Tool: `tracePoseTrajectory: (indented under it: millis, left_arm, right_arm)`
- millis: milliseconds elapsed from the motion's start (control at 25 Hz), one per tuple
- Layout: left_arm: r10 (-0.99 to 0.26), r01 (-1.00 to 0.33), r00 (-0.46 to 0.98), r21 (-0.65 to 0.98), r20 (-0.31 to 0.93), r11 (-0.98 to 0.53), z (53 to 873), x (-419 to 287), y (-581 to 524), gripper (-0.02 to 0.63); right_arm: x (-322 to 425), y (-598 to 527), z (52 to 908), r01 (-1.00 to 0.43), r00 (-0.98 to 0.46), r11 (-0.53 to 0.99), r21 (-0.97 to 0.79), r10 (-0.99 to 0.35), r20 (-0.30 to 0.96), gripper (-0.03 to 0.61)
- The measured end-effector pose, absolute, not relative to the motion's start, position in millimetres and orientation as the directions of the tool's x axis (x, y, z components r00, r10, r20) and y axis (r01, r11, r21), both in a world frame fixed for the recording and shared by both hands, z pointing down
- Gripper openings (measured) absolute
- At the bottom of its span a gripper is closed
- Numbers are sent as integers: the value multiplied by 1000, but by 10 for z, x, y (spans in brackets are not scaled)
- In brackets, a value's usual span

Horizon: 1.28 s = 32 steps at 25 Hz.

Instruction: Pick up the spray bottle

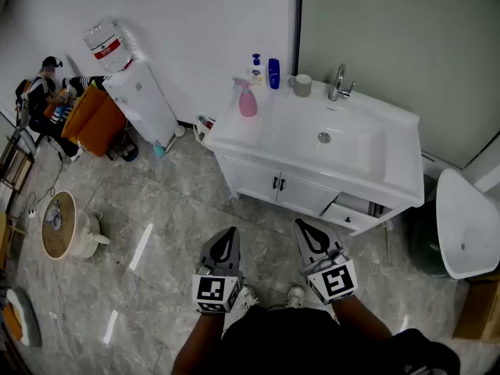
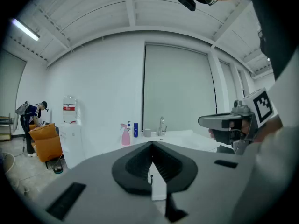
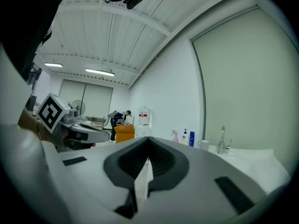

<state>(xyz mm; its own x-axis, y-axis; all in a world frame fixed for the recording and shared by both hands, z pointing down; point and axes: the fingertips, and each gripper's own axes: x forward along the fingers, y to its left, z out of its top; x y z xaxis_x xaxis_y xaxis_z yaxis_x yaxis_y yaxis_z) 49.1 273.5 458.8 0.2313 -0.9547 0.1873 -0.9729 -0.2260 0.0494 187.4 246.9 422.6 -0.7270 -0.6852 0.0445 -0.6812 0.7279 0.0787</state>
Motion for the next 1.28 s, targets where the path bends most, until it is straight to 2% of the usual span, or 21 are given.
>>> tracePoseTrajectory:
  millis: [360,640,1000,1080,1120,1280]
  left_arm:
    - [-957,-980,201,42,207,-197,4641,466,2850,-3]
    - [-958,-982,188,48,216,-182,4667,323,2945,-3]
    - [-956,-982,187,48,225,-181,4717,12,2995,-3]
    - [-956,-982,190,52,225,-183,4721,-68,2985,-3]
    - [-955,-981,192,51,225,-185,4726,-113,2983,-3]
    - [-954,-980,199,54,224,-191,4737,-324,2969,-3]
  right_arm:
    - [1906,2499,4302,-670,-735,736,102,-676,52,-3]
    - [1747,2565,4232,-666,-743,742,73,-669,19,-2]
    - [1430,2625,4282,-665,-740,735,134,-672,9,-1]
    - [1330,2602,4306,-664,-740,735,135,-672,17,96]
    - [1282,2589,4316,-666,-739,734,131,-673,19,124]
    - [1112,2537,4415,-675,-733,732,98,-680,31,150]
